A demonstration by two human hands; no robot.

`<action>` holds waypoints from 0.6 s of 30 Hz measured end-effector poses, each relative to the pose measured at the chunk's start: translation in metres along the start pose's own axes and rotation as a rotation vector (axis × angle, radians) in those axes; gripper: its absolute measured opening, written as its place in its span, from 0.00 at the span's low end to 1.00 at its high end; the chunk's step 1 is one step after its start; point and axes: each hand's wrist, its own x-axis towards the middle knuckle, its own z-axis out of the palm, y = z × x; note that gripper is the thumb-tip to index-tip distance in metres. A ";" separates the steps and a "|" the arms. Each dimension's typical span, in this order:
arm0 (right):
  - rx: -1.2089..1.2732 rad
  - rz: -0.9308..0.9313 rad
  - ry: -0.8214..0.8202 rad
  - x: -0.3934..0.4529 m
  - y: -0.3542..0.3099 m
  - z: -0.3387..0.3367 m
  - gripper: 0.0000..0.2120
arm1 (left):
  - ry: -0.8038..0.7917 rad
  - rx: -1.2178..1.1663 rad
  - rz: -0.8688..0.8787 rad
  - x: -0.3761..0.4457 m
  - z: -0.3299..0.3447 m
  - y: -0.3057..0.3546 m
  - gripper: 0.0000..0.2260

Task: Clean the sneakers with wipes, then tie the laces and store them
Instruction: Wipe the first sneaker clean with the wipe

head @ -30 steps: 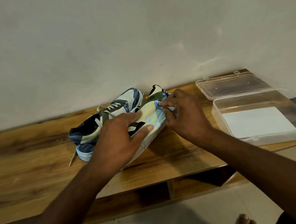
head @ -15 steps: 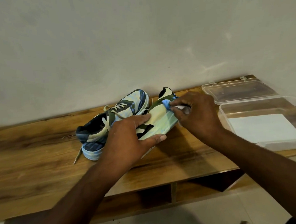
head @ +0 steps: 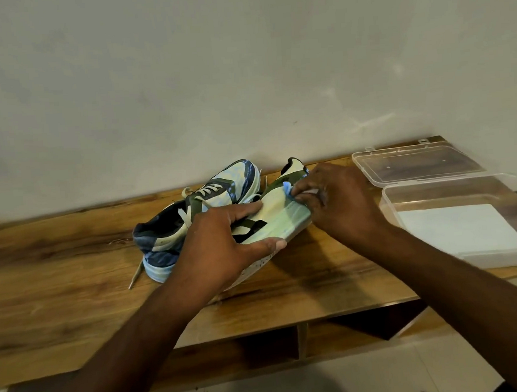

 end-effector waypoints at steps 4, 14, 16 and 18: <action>0.053 -0.102 -0.108 -0.014 -0.024 0.008 0.12 | 0.011 -0.010 0.016 -0.003 0.000 0.006 0.31; -0.028 0.144 0.164 0.003 0.036 -0.010 0.08 | -0.034 0.179 0.179 -0.003 0.004 0.008 0.30; -0.014 0.175 0.169 0.003 0.035 -0.007 0.08 | -0.067 0.291 0.262 -0.005 0.007 0.010 0.26; 0.003 0.128 0.116 0.000 0.022 -0.001 0.07 | -0.074 0.409 0.311 -0.005 0.012 0.010 0.24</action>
